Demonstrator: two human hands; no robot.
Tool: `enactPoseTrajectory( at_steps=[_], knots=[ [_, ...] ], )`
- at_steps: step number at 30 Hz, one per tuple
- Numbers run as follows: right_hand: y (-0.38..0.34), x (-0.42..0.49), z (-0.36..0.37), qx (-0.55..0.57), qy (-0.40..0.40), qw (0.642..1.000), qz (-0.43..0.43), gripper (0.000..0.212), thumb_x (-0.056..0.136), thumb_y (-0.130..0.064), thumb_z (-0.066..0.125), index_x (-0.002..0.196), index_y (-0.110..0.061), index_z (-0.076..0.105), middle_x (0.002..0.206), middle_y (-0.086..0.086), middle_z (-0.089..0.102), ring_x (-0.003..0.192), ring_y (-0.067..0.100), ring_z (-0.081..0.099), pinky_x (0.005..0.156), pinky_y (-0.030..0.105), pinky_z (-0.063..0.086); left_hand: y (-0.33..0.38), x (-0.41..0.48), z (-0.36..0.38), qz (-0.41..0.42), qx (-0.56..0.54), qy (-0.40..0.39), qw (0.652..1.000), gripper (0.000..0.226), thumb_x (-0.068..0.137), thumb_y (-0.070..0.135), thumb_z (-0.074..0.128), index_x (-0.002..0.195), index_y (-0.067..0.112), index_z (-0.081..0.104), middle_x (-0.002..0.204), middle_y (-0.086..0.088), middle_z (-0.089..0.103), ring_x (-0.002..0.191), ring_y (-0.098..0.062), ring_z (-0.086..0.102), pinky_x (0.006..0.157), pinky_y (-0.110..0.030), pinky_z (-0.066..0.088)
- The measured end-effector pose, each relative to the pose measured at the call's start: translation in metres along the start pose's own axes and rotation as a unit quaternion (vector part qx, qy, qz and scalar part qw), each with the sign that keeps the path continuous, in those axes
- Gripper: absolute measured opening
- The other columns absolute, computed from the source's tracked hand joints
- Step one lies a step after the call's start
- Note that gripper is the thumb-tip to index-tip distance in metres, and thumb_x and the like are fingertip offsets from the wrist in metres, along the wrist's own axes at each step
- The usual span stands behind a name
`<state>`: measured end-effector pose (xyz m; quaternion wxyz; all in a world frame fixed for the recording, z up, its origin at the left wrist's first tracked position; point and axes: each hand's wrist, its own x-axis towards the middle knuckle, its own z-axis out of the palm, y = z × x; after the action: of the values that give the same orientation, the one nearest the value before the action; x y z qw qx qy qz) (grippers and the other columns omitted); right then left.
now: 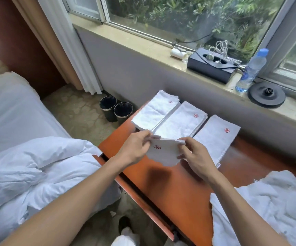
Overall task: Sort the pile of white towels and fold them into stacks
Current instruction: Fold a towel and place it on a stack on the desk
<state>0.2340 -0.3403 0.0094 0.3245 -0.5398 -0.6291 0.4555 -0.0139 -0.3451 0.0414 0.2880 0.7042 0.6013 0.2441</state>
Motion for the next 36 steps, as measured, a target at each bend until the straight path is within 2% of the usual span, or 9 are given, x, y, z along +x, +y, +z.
enactPoseTrajectory(
  at_steps=[2,5,8,13,17,20,26,30,36],
  knots=[
    [-0.006,0.015,0.005,0.019,0.018,1.0,0.011,0.018,0.107,-0.025,0.051,0.103,-0.032,0.067,0.095,-0.004,0.069,0.086,0.022,0.072,0.077,0.045,0.063,-0.01,0.023,-0.014,0.011,-0.028,0.011,0.999,0.013,0.093,0.006,0.058,0.096,0.016,0.067,0.082,0.027,0.069,0.068,0.001,0.057,0.06,-0.012,0.039],
    [-0.014,0.027,0.018,-0.01,0.054,0.998,0.017,0.014,0.108,-0.038,0.048,0.105,-0.038,0.062,0.098,-0.009,0.07,0.089,0.016,0.071,0.076,0.038,0.063,-0.028,0.054,-0.03,0.037,-0.051,-0.001,0.998,0.011,0.094,0.011,0.063,0.096,0.019,0.07,0.08,0.012,0.069,0.065,-0.002,0.057,0.061,-0.017,0.042],
    [-0.031,0.032,0.033,-0.002,0.107,0.994,0.032,0.015,0.108,-0.037,0.049,0.101,-0.042,0.061,0.098,-0.009,0.07,0.093,0.018,0.07,0.073,0.032,0.063,-0.037,0.077,-0.045,0.075,-0.06,-0.027,0.995,0.008,0.097,0.015,0.063,0.096,0.02,0.069,0.082,0.018,0.066,0.068,0.007,0.057,0.063,-0.009,0.039],
    [-0.063,0.044,0.047,0.022,0.184,0.982,0.049,0.017,0.109,-0.03,0.049,0.1,-0.038,0.061,0.105,0.001,0.07,0.099,0.019,0.07,0.079,0.038,0.064,-0.04,0.111,-0.072,0.114,-0.086,-0.053,0.988,0.014,0.096,0.02,0.064,0.093,0.033,0.064,0.081,0.033,0.065,0.072,0.006,0.062,0.064,-0.009,0.044],
    [-0.077,0.056,0.041,0.023,0.227,0.973,0.046,0.016,0.108,-0.024,0.05,0.099,-0.031,0.061,0.101,0.0,0.069,0.098,0.022,0.069,0.078,0.038,0.064,-0.034,0.137,-0.082,0.139,-0.117,-0.079,0.98,0.01,0.096,0.023,0.063,0.1,0.03,0.068,0.089,0.019,0.069,0.069,-0.01,0.067,0.066,-0.033,0.059],
    [-0.079,0.065,0.034,0.018,0.235,0.97,0.052,0.012,0.108,-0.025,0.051,0.102,-0.027,0.06,0.103,0.006,0.068,0.1,0.025,0.068,0.079,0.039,0.064,-0.03,0.154,-0.079,0.141,-0.133,-0.093,0.977,0.01,0.096,0.02,0.062,0.103,0.025,0.068,0.094,0.012,0.07,0.072,-0.015,0.069,0.066,-0.043,0.062],
    [-0.056,0.081,0.02,0.039,0.221,0.972,0.066,0.011,0.108,-0.023,0.053,0.104,-0.03,0.061,0.111,0.011,0.068,0.103,0.027,0.068,0.078,0.034,0.064,-0.028,0.173,-0.06,0.11,-0.144,-0.1,0.978,0.011,0.098,0.012,0.063,0.105,0.019,0.068,0.101,0.001,0.069,0.076,-0.022,0.067,0.063,-0.043,0.063],
    [-0.038,0.093,0.011,0.056,0.221,0.971,0.073,0.011,0.108,-0.023,0.053,0.104,-0.03,0.061,0.109,0.013,0.069,0.102,0.028,0.069,0.083,0.04,0.064,-0.025,0.188,-0.042,0.086,-0.142,-0.084,0.983,0.011,0.098,0.011,0.064,0.105,0.016,0.07,0.096,-0.003,0.069,0.076,-0.025,0.07,0.07,-0.047,0.063],
    [-0.015,0.096,-0.002,0.026,0.232,0.968,0.096,0.008,0.103,-0.023,0.056,0.104,-0.025,0.064,0.1,-0.002,0.073,0.097,0.021,0.07,0.094,0.046,0.057,-0.023,0.211,-0.021,0.096,-0.125,-0.1,0.982,0.01,0.097,0.011,0.064,0.101,0.017,0.07,0.097,-0.003,0.072,0.084,-0.026,0.069,0.08,-0.048,0.061]
  ],
)
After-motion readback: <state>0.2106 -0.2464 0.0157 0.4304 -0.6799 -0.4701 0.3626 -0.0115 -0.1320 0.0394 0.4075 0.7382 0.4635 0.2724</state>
